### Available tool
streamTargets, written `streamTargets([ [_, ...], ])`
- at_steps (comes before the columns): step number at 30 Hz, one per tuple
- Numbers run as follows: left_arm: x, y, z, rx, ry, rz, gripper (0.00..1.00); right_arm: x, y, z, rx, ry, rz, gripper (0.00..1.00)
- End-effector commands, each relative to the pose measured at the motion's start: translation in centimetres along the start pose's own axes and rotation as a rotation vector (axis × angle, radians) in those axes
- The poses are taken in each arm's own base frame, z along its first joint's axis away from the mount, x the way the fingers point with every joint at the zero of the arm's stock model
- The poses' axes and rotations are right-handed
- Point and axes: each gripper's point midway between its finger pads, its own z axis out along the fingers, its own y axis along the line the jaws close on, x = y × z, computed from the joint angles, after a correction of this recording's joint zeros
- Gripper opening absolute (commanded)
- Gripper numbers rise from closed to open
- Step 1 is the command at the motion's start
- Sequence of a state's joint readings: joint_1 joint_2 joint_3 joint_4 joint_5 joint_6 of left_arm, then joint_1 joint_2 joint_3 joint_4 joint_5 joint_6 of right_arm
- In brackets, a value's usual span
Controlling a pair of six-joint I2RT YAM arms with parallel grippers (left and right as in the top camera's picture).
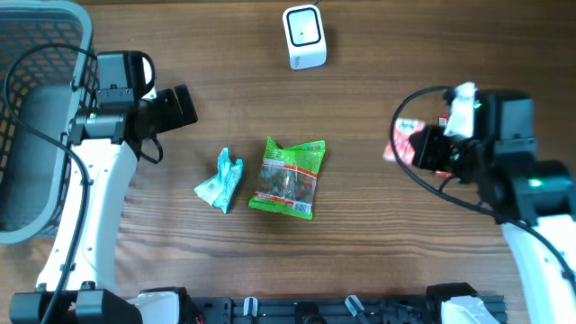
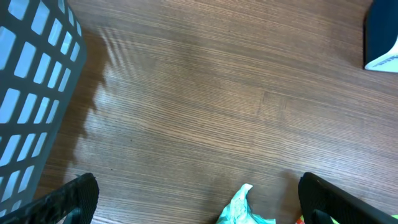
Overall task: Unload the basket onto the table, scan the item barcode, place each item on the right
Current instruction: 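Hold the tissue pack over the white scanner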
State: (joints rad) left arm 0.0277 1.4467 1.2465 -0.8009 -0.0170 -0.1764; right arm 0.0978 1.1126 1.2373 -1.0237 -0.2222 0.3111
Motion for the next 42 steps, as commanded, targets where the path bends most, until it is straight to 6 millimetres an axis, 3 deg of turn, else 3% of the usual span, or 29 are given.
streamTargets([
  [1, -0.8, 0.0, -0.6, -0.001, -0.028, 0.009, 1.00, -2.0, 0.3, -2.0, 0.040, -0.061, -0.031, 0.04],
  [7, -0.8, 0.0, -0.6, -0.001, -0.028, 0.009, 1.00, -4.3, 0.8, -2.1, 0.062, -0.021, -0.030, 0.04],
  [11, -0.8, 0.0, -0.6, -0.001, -0.028, 0.009, 1.00, -6.9, 1.5, -1.6, 0.123, 0.052, -0.060, 0.04],
  [16, -0.8, 0.0, -0.6, -0.001, -0.028, 0.009, 1.00, -11.6, 5.0, 0.9, 0.254, 0.000, -0.199, 0.04],
  [18, -0.8, 0.0, -0.6, -0.001, -0.028, 0.009, 1.00, -13.1, 6.8, 3.2, 0.310, -0.044, -0.283, 0.04],
  [21, -0.8, 0.0, -0.6, -0.001, -0.028, 0.009, 1.00, -15.0, 9.8, 10.3, 0.401, -0.110, -0.505, 0.04],
  [27, -0.8, 0.0, -0.6, -0.001, -0.028, 0.009, 1.00, -14.7, 11.6, 22.7, 0.456, -0.138, -0.633, 0.05],
  [29, -0.8, 0.0, -0.6, -0.001, -0.028, 0.009, 1.00, -14.9, 12.1, 25.4, 0.456, -0.165, -0.686, 0.04],
  [32, -0.8, 0.0, -0.6, -0.001, -0.028, 0.009, 1.00, -16.0, 11.5, 27.5, 0.570, -0.241, -0.730, 0.04],
  [37, -0.8, 0.0, -0.6, -0.001, -0.028, 0.009, 1.00, -17.6, 11.8, 29.0, 0.648, -0.318, -0.833, 0.04],
  [42, -0.8, 0.0, -0.6, -0.001, -0.028, 0.009, 1.00, -15.7, 12.8, 32.2, 0.512, -0.284, -0.824, 0.04],
])
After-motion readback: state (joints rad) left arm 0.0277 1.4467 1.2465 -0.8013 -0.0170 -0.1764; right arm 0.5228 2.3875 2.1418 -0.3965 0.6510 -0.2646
